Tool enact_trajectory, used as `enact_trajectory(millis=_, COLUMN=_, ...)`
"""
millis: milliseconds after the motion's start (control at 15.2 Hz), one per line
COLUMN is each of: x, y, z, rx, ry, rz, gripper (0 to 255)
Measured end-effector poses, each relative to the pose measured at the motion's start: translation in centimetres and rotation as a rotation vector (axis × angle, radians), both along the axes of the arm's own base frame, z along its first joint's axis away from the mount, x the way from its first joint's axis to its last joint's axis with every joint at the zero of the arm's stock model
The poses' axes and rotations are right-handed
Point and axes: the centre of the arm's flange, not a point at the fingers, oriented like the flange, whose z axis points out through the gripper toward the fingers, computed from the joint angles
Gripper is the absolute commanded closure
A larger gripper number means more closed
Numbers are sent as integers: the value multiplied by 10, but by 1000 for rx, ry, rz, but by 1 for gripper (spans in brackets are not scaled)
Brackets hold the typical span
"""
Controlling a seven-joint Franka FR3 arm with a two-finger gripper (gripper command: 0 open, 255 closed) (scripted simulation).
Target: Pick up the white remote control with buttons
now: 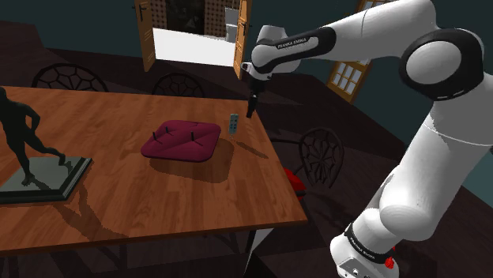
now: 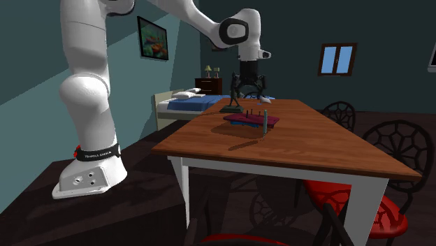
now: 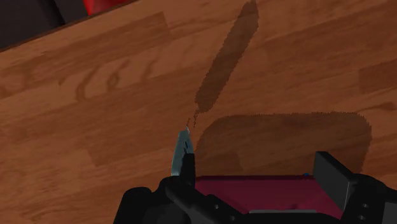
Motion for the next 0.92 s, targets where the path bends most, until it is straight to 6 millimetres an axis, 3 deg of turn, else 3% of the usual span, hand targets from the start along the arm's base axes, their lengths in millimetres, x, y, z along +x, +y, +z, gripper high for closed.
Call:
enact_trajectory(millis=528, x=96, y=7, z=-41, rx=-16, ry=-18, rz=172, gripper=0)
enact_trajectory(millis=924, x=110, y=11, z=-70, rx=-18, ry=-20, rz=202, gripper=0)
